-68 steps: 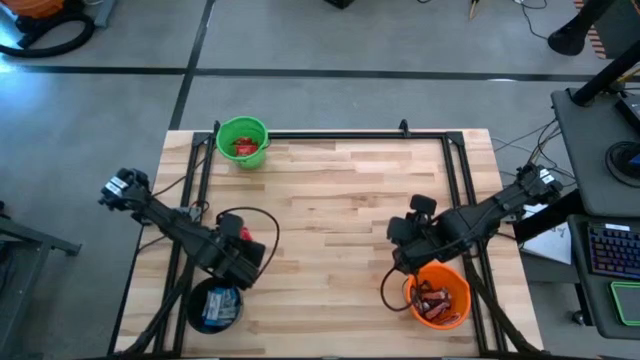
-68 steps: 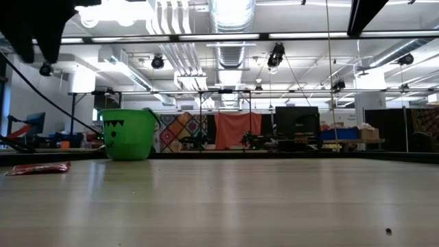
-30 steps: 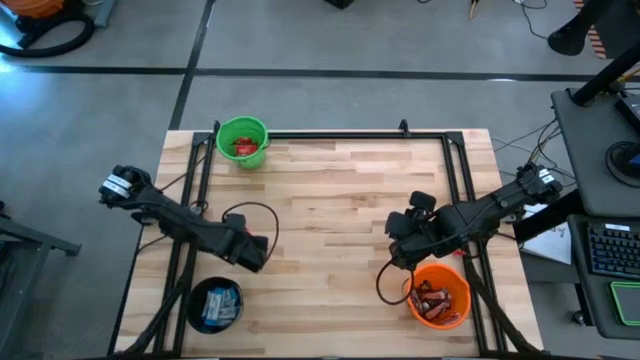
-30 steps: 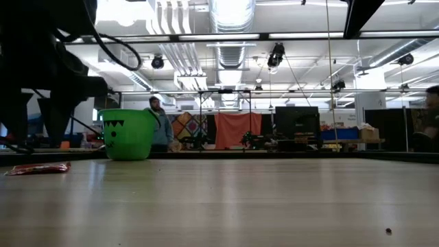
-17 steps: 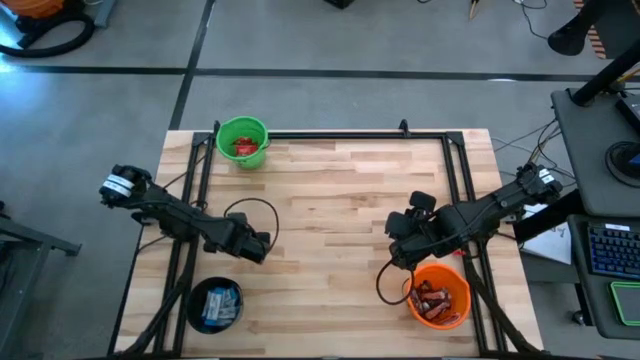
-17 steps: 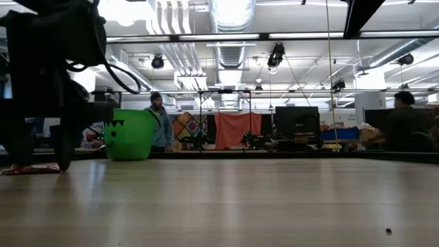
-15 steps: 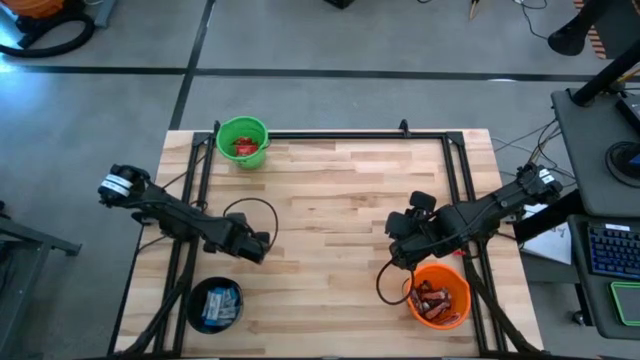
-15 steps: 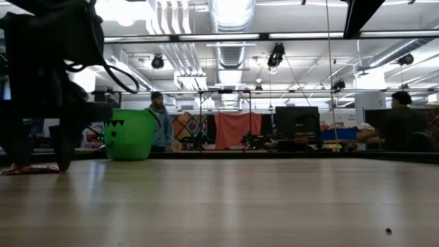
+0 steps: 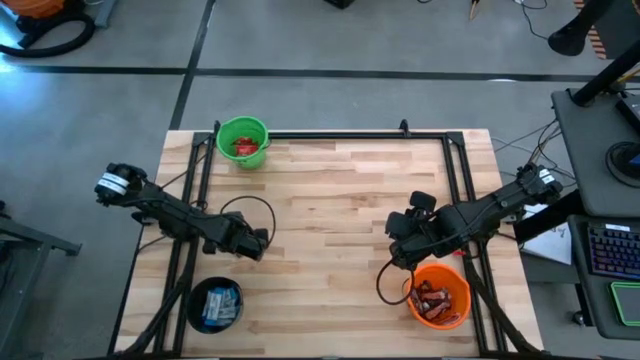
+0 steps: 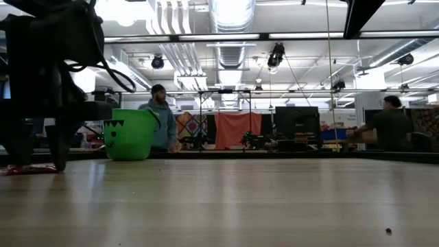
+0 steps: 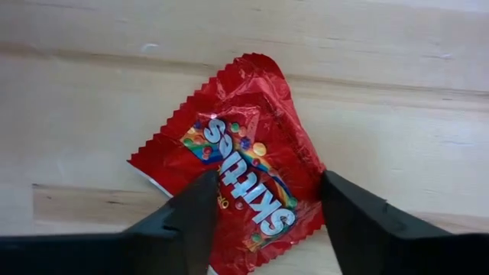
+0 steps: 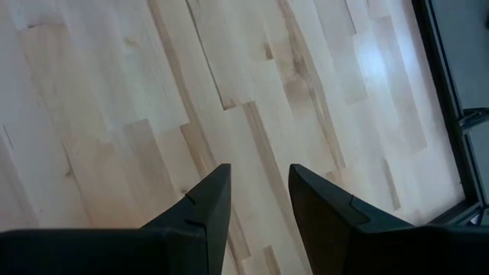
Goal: Sort candy
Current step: Put the red candy into the green bucket
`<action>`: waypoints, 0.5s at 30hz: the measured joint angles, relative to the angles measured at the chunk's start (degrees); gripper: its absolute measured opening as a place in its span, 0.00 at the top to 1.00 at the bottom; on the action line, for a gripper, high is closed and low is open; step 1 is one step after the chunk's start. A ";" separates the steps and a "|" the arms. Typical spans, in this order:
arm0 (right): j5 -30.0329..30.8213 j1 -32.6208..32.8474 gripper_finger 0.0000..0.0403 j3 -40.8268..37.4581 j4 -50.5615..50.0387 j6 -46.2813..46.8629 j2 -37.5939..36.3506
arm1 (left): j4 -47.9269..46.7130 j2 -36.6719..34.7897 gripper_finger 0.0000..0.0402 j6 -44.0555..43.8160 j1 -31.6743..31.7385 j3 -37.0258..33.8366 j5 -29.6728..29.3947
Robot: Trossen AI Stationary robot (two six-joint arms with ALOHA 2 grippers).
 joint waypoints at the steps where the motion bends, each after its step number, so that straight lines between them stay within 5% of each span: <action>1: 0.00 0.00 0.69 0.00 0.00 0.00 0.00 | 0.00 0.00 0.57 -0.07 0.02 0.02 0.03; 6: 0.03 0.00 0.69 0.00 0.00 0.00 -0.02 | 0.17 0.00 0.69 -1.40 0.04 0.13 0.13; 15: 0.04 0.00 0.69 -0.01 0.00 -0.08 -0.02 | 0.28 0.04 0.74 -1.30 0.07 0.13 0.64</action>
